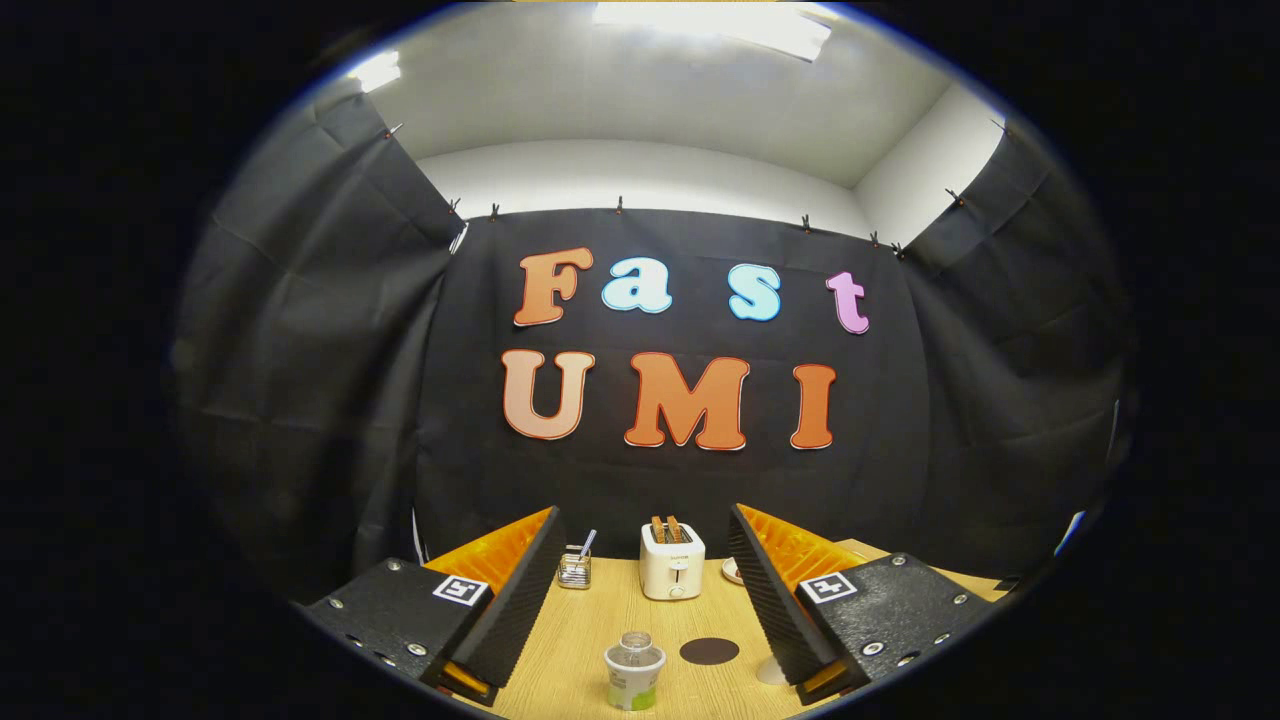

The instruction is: Take the bottle from table, then pour the juice into the cup, finally place the bottle on the coaster

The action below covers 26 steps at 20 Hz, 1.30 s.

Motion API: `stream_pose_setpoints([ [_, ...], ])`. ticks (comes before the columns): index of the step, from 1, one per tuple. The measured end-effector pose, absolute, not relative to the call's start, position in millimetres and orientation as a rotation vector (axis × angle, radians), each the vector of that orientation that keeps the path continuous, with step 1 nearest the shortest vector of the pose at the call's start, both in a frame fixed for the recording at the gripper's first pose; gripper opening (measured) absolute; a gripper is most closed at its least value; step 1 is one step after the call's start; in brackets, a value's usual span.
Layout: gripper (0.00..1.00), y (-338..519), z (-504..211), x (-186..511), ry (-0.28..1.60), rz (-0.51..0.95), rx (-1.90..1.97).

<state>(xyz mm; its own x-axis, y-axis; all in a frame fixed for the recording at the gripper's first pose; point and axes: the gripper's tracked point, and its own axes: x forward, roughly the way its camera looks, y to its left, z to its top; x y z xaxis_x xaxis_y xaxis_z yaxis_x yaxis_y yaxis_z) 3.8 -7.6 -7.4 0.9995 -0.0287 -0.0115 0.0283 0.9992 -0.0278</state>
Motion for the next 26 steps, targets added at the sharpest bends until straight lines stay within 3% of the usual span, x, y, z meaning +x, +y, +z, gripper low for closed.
stream_pose_setpoints([
  [13,0.97,-19.5,-34.0,7.7,0.053,-0.066,-0.038],
  [26,0.94,-10.2,-171.6,15.5,0.212,-0.08,-0.063],
])
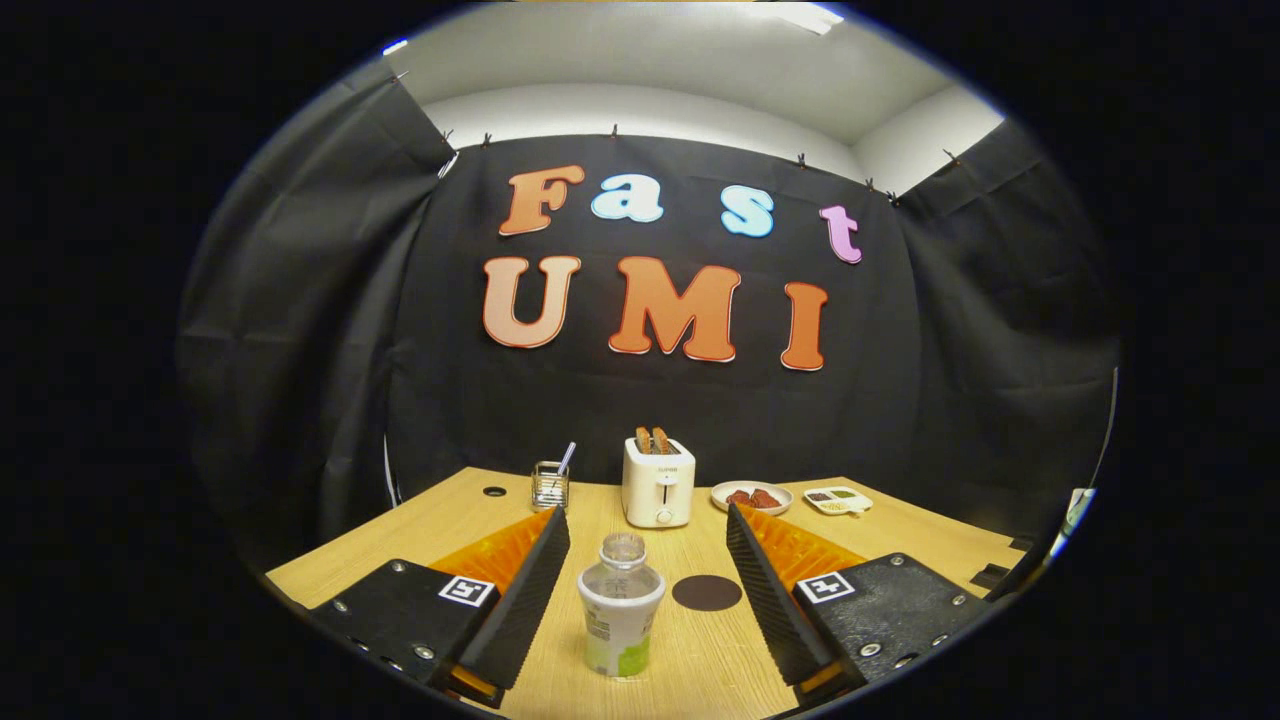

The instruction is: Take the bottle from table, then pour the juice into the cup, finally place the bottle on the coaster

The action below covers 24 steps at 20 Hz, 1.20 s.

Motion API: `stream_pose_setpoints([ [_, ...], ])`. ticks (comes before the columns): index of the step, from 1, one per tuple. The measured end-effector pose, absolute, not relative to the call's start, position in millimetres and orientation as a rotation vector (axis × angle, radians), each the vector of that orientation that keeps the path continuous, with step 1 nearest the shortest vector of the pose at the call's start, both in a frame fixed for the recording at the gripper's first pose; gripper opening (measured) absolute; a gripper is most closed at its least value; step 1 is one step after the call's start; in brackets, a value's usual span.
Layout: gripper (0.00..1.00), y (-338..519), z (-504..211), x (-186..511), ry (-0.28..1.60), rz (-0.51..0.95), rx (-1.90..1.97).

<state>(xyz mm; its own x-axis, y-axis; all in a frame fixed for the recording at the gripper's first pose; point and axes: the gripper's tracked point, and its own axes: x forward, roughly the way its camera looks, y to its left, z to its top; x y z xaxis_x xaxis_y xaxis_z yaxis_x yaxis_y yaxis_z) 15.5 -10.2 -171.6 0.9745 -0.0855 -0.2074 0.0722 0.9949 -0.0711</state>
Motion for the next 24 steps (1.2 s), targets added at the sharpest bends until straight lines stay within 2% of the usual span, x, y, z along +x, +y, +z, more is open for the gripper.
stream_pose_setpoints([
  [9,0.8,4.5,-255.5,23.9,0.3,-0.05,-0.04],
  [12,0.71,4.7,-275.2,26.2,0.321,-0.039,-0.02],
  [20,0.69,6.7,-327.5,37.1,0.417,-0.029,-0.016],
  [24,0.61,6.1,-324.5,38.4,0.398,-0.025,0.015],
])
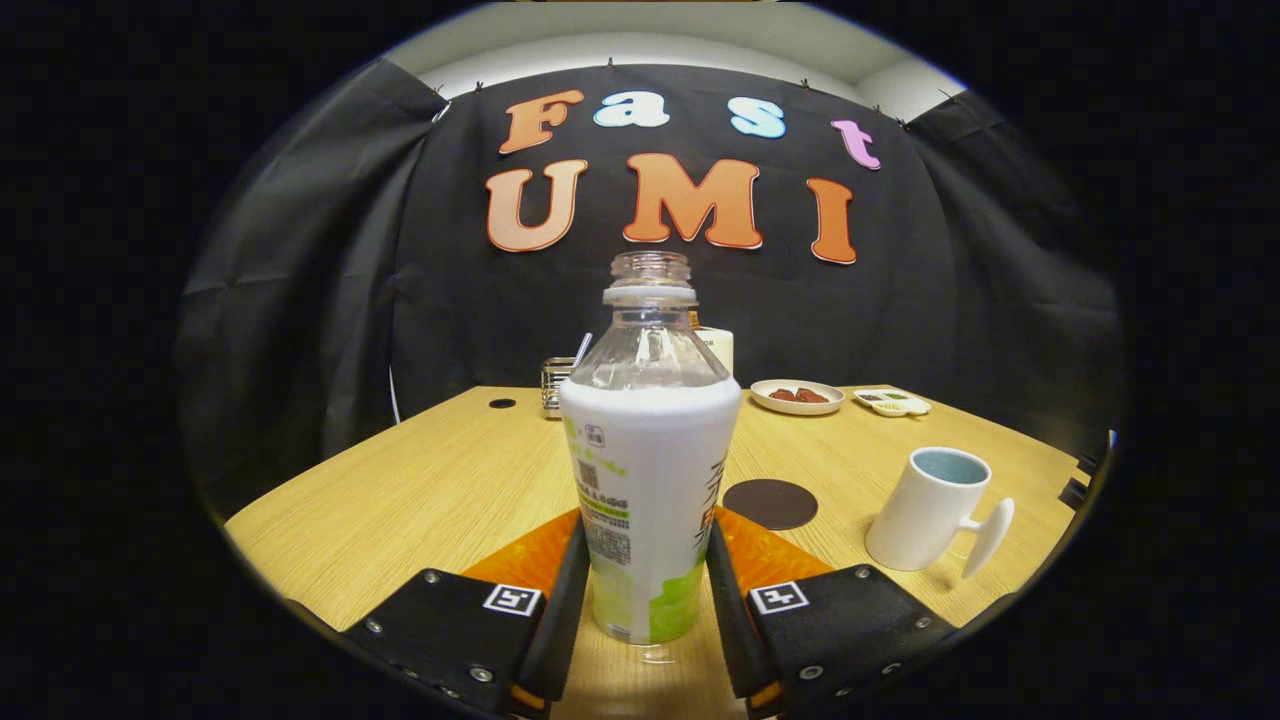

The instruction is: Take the bottle from table, then pour the juice into the cup, finally place the bottle on the coaster

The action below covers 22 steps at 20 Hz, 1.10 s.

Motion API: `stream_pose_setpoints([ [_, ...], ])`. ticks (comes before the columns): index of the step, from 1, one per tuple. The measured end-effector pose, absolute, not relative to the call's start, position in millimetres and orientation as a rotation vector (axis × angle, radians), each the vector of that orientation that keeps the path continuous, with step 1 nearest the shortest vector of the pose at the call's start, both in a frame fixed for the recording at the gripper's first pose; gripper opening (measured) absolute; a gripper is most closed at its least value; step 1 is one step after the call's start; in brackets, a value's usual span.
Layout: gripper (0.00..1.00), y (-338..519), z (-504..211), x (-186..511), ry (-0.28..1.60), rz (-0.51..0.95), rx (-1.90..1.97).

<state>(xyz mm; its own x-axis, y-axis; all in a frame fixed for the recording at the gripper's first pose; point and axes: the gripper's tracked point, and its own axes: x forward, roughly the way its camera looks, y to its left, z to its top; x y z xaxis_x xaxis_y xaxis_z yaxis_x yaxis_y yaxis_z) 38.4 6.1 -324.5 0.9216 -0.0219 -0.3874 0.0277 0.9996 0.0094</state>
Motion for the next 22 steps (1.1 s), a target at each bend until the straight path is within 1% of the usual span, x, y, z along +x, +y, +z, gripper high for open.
stream_pose_setpoints([
  [2,0.56,7.8,-323.6,38.4,0.412,-0.013,0.046],
  [4,0.54,13.4,-313.7,41.1,0.395,0.01,0.129],
  [8,0.54,16.0,-286.1,49.8,0.331,0.025,0.386],
  [12,0.54,0.2,-270.2,60.7,0.287,0.002,0.57],
  [22,0.53,-19.8,-271.2,81.0,0.242,-0.02,1.03],
])
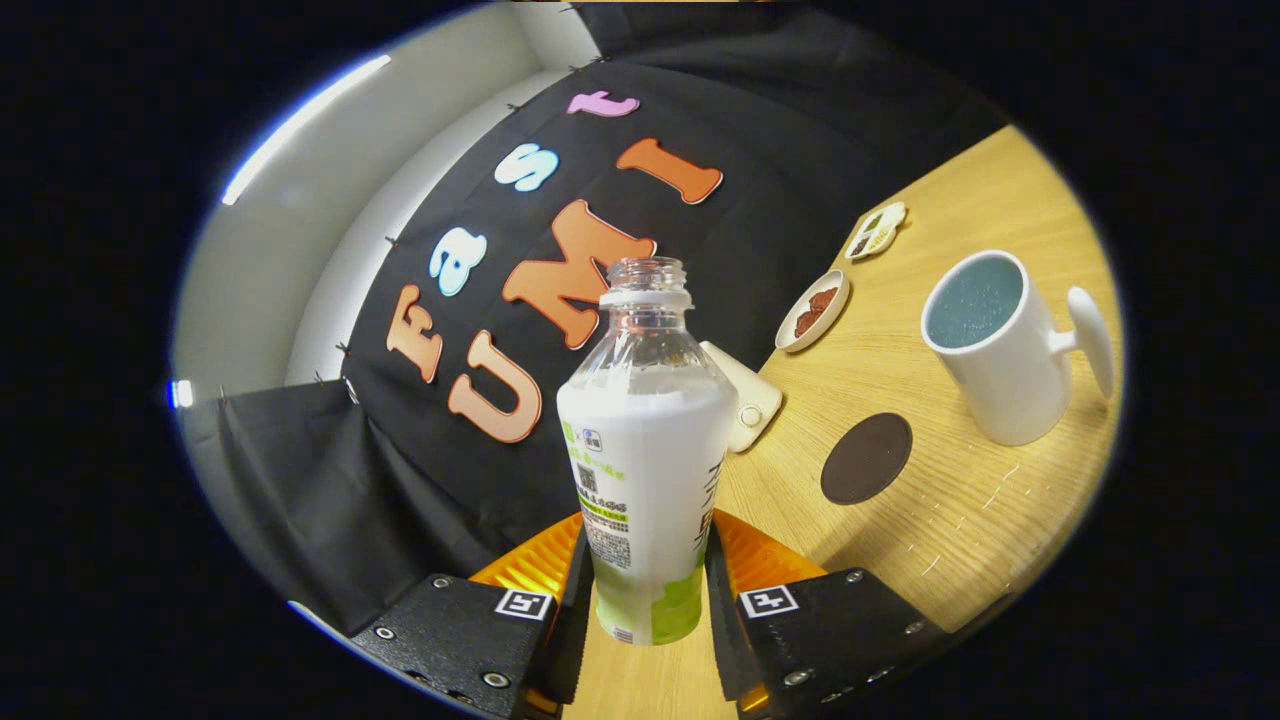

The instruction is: Take the bottle from table, then pour the juice into the cup, finally place the bottle on the coaster

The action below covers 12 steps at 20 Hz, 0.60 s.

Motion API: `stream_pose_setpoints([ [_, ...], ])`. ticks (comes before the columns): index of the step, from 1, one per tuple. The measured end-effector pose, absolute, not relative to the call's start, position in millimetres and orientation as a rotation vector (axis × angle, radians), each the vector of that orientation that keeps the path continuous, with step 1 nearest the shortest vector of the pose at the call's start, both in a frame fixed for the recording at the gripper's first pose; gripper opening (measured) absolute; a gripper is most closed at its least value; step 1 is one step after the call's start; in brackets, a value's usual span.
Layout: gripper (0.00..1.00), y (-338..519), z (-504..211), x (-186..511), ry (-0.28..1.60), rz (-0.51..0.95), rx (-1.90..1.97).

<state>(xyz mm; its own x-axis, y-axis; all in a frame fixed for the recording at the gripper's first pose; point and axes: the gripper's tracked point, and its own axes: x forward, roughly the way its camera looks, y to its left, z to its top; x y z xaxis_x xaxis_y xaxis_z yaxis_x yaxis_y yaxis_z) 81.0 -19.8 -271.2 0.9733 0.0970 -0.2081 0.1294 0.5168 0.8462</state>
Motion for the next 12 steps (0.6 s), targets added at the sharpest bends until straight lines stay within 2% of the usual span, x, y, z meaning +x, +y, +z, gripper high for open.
stream_pose_setpoints([
  [12,0.53,-59.9,-273.6,90.6,0.18,-0.159,1.414],
])
